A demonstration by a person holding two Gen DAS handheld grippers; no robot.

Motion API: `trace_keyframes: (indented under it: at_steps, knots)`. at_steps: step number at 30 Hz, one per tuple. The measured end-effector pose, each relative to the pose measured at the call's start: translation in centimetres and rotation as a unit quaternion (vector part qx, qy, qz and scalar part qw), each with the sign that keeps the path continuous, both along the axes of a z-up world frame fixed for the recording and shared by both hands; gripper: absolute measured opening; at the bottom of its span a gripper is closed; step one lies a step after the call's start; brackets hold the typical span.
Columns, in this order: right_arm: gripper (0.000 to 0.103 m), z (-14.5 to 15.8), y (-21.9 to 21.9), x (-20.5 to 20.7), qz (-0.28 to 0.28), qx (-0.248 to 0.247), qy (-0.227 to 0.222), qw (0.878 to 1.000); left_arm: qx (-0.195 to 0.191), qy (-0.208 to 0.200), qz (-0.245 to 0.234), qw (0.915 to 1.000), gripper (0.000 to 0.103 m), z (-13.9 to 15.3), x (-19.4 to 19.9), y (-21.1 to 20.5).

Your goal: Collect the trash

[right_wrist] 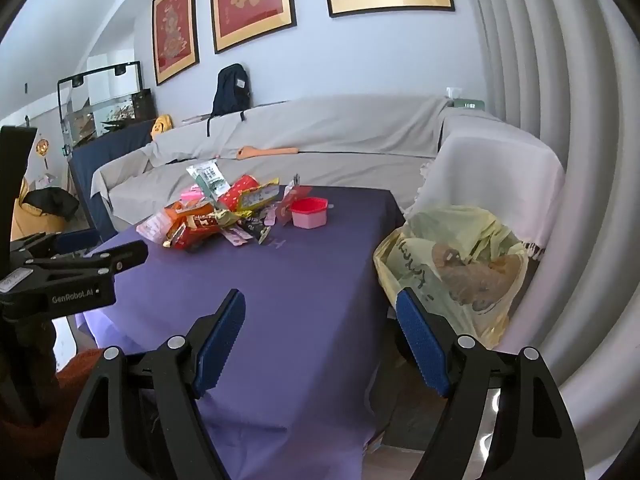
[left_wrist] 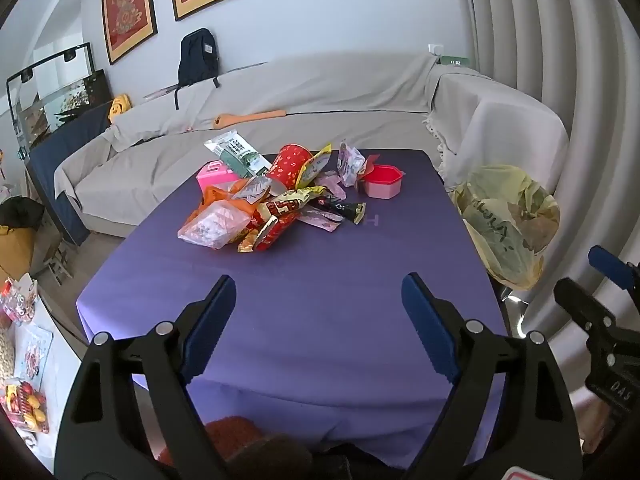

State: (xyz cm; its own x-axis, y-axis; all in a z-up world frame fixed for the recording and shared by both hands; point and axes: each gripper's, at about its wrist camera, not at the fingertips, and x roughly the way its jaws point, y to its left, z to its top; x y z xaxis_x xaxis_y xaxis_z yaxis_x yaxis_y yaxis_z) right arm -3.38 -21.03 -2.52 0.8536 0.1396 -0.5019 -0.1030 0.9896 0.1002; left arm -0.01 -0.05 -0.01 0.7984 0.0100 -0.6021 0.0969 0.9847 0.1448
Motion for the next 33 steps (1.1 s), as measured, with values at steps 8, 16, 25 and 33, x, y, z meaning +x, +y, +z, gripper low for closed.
trace_keyframes:
  at_steps: [8, 16, 25, 33]
  knots:
    - [0.074, 0.4, 0.2, -0.2, 0.002, 0.004, -0.005, 1.000, 0.005, -0.003, 0.011, 0.9999, 0.081, 0.2, -0.2, -0.2]
    - [0.074, 0.3, 0.4, -0.3, 0.004, 0.001, -0.005, 1.000, 0.000, -0.007, 0.017, 0.9998, 0.081, 0.3, -0.7, 1.0]
    - [0.074, 0.1, 0.8, -0.3, 0.003, -0.001, -0.005, 1.000, -0.001, -0.004, 0.019, 0.9998, 0.081, 0.4, -0.5, 1.2]
    - [0.074, -0.1, 0.5, 0.0, 0.004, -0.001, -0.004, 1.000, -0.001, -0.005, 0.019, 0.9998, 0.081, 0.4, -0.6, 1.2]
